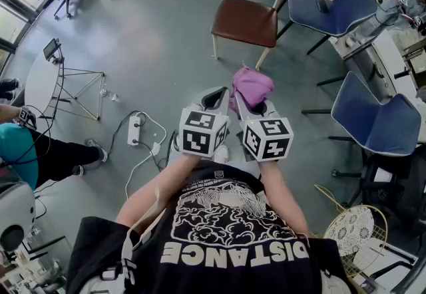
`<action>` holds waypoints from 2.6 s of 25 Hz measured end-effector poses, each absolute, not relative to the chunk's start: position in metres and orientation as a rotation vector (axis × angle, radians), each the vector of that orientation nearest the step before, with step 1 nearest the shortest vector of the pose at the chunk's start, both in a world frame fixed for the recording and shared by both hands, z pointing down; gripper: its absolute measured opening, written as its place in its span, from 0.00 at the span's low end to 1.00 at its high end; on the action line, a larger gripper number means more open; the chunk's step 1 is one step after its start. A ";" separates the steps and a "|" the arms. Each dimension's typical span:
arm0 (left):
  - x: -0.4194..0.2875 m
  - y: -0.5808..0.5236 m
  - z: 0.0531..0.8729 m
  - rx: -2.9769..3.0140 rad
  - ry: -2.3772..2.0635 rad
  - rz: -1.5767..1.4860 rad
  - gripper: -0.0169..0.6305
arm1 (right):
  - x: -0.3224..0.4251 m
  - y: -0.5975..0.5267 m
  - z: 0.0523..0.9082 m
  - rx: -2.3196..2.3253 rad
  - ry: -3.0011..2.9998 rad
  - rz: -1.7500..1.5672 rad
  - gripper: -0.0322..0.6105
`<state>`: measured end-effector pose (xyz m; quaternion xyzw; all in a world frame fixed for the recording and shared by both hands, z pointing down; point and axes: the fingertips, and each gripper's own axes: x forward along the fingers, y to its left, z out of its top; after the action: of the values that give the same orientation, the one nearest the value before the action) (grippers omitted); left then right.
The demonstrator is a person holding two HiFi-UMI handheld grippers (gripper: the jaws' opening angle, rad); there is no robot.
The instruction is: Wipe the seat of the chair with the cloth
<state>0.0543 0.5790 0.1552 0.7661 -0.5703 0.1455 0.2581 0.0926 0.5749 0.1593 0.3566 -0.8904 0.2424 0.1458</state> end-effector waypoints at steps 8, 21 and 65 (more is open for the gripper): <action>0.063 0.566 0.161 2.042 -1.544 0.415 0.01 | 0.102 0.563 0.166 0.995 -2.573 0.776 0.14; 0.045 0.506 0.180 2.029 -1.514 0.396 0.01 | 0.084 0.508 0.185 0.965 -2.546 0.820 0.14; -0.136 0.098 0.298 1.843 -1.399 0.493 0.01 | -0.085 0.105 0.315 0.766 -2.359 1.068 0.14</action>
<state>-0.1361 0.0985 0.2979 0.7212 -0.5475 0.1929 0.3780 -0.0849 0.1045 0.3146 0.2768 -0.8524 0.3859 0.2189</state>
